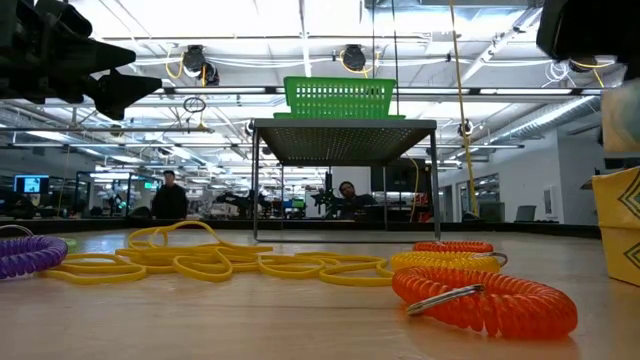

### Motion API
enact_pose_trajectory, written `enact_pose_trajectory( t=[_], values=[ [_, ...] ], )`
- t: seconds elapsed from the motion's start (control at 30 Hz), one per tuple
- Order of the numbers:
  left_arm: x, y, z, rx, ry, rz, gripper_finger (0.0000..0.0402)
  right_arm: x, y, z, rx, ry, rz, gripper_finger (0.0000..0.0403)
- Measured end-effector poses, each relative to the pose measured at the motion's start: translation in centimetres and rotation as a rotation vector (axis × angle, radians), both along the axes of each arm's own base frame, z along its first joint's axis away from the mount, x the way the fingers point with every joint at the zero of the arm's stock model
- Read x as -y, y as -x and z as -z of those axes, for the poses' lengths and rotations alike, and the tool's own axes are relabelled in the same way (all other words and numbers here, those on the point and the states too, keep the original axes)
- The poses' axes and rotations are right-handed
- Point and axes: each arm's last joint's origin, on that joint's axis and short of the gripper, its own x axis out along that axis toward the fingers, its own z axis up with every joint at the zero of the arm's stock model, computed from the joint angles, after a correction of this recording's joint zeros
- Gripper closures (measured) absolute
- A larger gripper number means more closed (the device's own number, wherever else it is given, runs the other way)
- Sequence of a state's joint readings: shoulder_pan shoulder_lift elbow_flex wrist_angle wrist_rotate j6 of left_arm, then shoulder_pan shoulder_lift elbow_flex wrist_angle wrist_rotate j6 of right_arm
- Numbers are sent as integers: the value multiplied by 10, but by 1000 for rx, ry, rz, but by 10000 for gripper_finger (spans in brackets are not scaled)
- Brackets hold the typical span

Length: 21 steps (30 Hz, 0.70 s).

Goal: Pick & Place Office Desk Supplies
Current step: Put the crayon box into the bottom green bin on the shelf

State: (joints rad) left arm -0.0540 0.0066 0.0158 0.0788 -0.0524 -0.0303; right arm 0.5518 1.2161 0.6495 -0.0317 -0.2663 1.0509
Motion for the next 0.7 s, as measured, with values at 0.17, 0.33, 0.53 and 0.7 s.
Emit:
enact_pose_trajectory(
  t=[0.17,0.33,0.53,0.7],
  values=[
    [0,0,0,0,0,0,91,-1,-3,-14,157,-26,-36,402],
    [0,0,0,0,0,0,91,-2,-7,-27,375,14,-56,402],
    [0,0,0,0,0,0,91,3,-15,-37,587,91,-69,402],
    [0,0,0,1,0,0,91,13,-24,-49,777,179,-6,402]
  ],
)
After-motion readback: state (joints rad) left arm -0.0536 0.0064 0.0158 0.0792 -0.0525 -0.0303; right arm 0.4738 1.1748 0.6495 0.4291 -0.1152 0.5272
